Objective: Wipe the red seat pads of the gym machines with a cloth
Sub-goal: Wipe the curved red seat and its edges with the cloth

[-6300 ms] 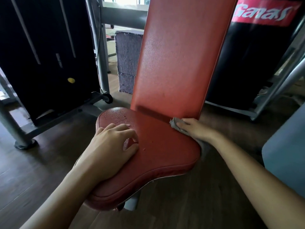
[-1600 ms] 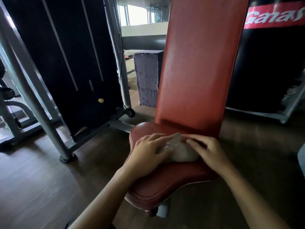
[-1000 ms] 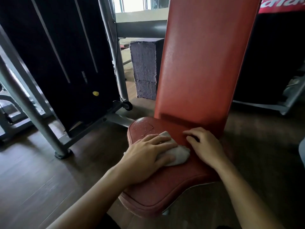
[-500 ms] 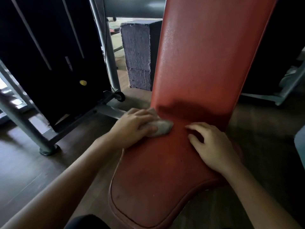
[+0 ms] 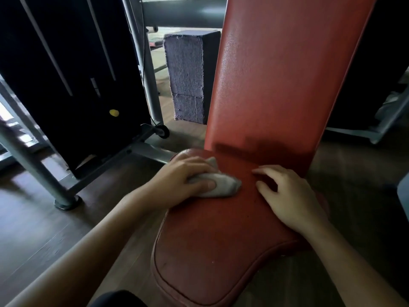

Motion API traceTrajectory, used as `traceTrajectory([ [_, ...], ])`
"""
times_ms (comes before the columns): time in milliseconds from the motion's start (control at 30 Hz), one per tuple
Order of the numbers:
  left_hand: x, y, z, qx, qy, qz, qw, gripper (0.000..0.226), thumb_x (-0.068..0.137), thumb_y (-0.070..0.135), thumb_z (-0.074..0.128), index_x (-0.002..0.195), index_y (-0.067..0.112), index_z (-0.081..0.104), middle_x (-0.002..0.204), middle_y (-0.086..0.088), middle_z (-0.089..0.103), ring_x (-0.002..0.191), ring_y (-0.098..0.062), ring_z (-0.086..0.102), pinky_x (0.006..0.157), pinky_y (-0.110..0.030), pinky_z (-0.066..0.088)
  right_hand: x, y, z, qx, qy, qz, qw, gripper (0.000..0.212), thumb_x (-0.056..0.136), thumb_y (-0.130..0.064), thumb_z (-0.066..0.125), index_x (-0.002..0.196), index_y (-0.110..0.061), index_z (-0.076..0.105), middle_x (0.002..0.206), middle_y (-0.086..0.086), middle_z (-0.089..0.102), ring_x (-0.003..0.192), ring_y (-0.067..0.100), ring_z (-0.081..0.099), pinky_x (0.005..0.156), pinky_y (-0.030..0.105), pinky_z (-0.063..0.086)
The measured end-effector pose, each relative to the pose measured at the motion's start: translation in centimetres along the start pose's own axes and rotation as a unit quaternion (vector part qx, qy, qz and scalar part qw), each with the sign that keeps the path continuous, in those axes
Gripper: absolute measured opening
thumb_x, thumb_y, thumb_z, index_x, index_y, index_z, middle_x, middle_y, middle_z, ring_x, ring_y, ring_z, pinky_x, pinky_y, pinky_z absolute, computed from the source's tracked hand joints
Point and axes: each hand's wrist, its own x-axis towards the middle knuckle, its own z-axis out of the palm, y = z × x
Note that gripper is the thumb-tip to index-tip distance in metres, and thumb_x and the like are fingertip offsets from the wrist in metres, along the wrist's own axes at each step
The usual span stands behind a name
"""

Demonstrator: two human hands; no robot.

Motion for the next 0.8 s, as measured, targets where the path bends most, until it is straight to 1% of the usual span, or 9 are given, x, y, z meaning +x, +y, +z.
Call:
traceTrajectory([
  [133,-2.2,0.5,-0.1,-0.049,-0.022,-0.009,0.999,0.048,0.089,0.062,0.054,0.127,0.037,0.068,0.131,0.028,0.059,0.129,0.001,0.045,0.109,-0.014,0.031,-0.1,-0.1,0.2,0.001,0.005,0.002,1.0,0.029,0.097,-0.035,0.057,0.125,-0.039,0.064,0.137,-0.02,0.056,0.126,0.012,0.051,0.104,0.036,0.036],
  [267,3.0,-2.7,-0.5,0.016,-0.023,-0.021,0.999,0.059,0.085,0.061,0.055,0.127,0.021,0.069,0.132,0.007,0.064,0.118,0.0,0.044,0.106,-0.006,0.021,0.0,0.1,0.0,-0.003,0.0,-0.004,1.0,0.03,0.098,-0.037,0.056,0.126,-0.039,0.063,0.138,-0.017,0.056,0.127,0.012,0.051,0.106,0.036,0.038],
  [300,4.5,-3.8,-0.5,0.026,-0.023,-0.052,0.998,0.062,0.084,0.063,0.055,0.128,0.021,0.069,0.132,0.004,0.064,0.12,-0.006,0.046,0.106,-0.01,0.024,0.0,0.1,0.0,-0.004,-0.002,-0.003,1.0,0.029,0.098,-0.038,0.056,0.126,-0.039,0.063,0.138,-0.017,0.056,0.127,0.012,0.051,0.106,0.036,0.039],
  [400,7.0,-5.4,-0.3,0.042,-0.036,-0.115,0.992,0.072,0.077,0.074,0.047,0.124,0.023,0.07,0.118,0.003,0.066,0.118,-0.025,0.056,0.105,-0.038,0.041,-0.1,0.0,-0.1,0.006,0.0,-0.002,1.0,0.028,0.098,-0.039,0.055,0.125,-0.04,0.063,0.139,-0.017,0.056,0.128,0.011,0.051,0.108,0.039,0.04],
  [433,7.0,-5.3,-0.2,0.038,-0.029,-0.119,0.992,0.072,0.077,0.074,0.046,0.123,0.024,0.07,0.117,0.004,0.065,0.117,-0.026,0.056,0.103,-0.04,0.042,0.0,0.0,-0.2,0.007,0.0,-0.003,1.0,0.028,0.098,-0.04,0.055,0.125,-0.041,0.063,0.139,-0.017,0.056,0.128,0.011,0.05,0.108,0.041,0.04],
  [500,5.7,-4.3,-0.3,0.025,-0.015,-0.101,0.994,0.071,0.076,0.073,0.046,0.125,0.026,0.07,0.123,0.008,0.065,0.12,-0.021,0.051,0.105,-0.028,0.036,-0.1,-0.1,-0.3,0.006,-0.006,-0.001,1.0,0.028,0.098,-0.04,0.056,0.125,-0.041,0.062,0.139,-0.018,0.056,0.128,0.012,0.051,0.108,0.042,0.04],
  [600,1.8,-1.8,-0.6,0.007,-0.012,-0.017,1.0,0.063,0.081,0.066,0.049,0.124,0.026,0.072,0.126,0.015,0.064,0.115,-0.005,0.045,0.1,-0.004,0.022,-0.1,-0.3,-0.3,0.008,-0.008,-0.002,1.0,0.028,0.097,-0.04,0.056,0.124,-0.04,0.062,0.138,-0.018,0.056,0.127,0.013,0.052,0.108,0.046,0.04],
  [733,-0.8,-1.4,-0.6,-0.043,-0.012,0.035,0.998,0.051,0.088,0.059,0.057,0.123,0.026,0.072,0.128,0.017,0.065,0.121,-0.001,0.046,0.106,-0.01,0.028,-0.6,-0.7,-0.1,-0.003,-0.006,0.009,1.0,0.031,0.099,-0.037,0.055,0.129,-0.037,0.061,0.141,-0.018,0.055,0.129,0.01,0.051,0.111,0.038,0.038],
  [800,1.3,-2.5,-0.8,-0.029,-0.018,0.048,0.998,0.051,0.088,0.056,0.058,0.12,0.02,0.073,0.123,0.01,0.068,0.11,0.003,0.048,0.102,-0.006,0.029,-0.6,-0.9,-0.1,-0.006,-0.003,0.013,1.0,0.033,0.099,-0.036,0.055,0.131,-0.036,0.061,0.143,-0.016,0.055,0.132,0.009,0.05,0.113,0.036,0.037],
])
